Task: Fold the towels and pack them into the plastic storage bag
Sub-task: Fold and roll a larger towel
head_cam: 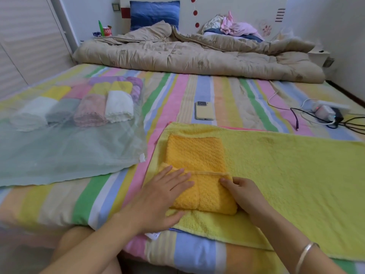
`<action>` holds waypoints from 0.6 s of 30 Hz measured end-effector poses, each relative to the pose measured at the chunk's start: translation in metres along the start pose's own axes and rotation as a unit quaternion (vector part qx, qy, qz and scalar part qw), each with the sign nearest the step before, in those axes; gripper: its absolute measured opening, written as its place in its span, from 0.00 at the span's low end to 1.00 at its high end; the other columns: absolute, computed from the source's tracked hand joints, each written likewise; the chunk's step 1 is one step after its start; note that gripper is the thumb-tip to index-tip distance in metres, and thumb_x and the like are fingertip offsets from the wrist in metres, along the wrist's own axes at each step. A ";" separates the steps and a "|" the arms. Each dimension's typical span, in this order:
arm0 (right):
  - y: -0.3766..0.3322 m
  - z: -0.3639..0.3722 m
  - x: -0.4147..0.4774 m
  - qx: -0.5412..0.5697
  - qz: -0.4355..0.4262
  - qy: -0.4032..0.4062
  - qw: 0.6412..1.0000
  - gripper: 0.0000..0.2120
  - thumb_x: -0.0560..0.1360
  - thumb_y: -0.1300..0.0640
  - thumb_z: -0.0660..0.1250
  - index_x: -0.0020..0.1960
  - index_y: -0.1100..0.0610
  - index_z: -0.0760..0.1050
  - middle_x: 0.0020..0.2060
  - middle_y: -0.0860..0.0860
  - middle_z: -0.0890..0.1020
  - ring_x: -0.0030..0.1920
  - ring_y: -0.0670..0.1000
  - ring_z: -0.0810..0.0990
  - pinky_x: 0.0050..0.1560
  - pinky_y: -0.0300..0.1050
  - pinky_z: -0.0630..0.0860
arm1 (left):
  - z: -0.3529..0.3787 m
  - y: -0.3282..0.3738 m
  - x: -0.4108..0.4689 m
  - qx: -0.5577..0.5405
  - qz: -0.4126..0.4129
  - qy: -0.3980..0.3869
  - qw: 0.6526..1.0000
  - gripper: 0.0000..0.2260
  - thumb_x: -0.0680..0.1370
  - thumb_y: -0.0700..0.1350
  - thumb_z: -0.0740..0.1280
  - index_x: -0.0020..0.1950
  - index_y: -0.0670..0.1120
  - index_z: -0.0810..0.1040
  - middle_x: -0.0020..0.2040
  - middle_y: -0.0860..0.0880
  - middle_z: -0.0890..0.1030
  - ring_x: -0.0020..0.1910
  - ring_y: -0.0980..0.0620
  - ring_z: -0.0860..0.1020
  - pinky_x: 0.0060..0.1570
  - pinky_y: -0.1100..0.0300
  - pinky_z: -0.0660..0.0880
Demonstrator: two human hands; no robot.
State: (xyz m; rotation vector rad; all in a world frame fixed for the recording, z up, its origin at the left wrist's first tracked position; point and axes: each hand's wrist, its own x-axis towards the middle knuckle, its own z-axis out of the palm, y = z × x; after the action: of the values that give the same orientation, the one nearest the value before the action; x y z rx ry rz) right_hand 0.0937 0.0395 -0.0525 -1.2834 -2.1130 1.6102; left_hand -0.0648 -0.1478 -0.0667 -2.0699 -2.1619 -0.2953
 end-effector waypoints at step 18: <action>0.013 -0.019 0.009 -0.134 -0.386 0.033 0.912 0.11 0.73 0.45 0.61 0.54 0.42 0.73 0.48 0.38 0.81 0.49 0.42 0.80 0.44 0.46 0.78 | -0.006 -0.028 0.004 -0.282 -0.233 0.222 0.904 0.12 0.72 0.64 0.65 0.42 0.56 0.76 0.32 0.56 0.77 0.30 0.57 0.74 0.29 0.63 0.67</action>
State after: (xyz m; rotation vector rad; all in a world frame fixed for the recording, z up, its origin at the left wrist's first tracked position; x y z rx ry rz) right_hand 0.1064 0.0599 -0.0596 -0.4066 -2.4005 0.9430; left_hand -0.0929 -0.1464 -0.0611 -1.4130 -2.3996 -1.4386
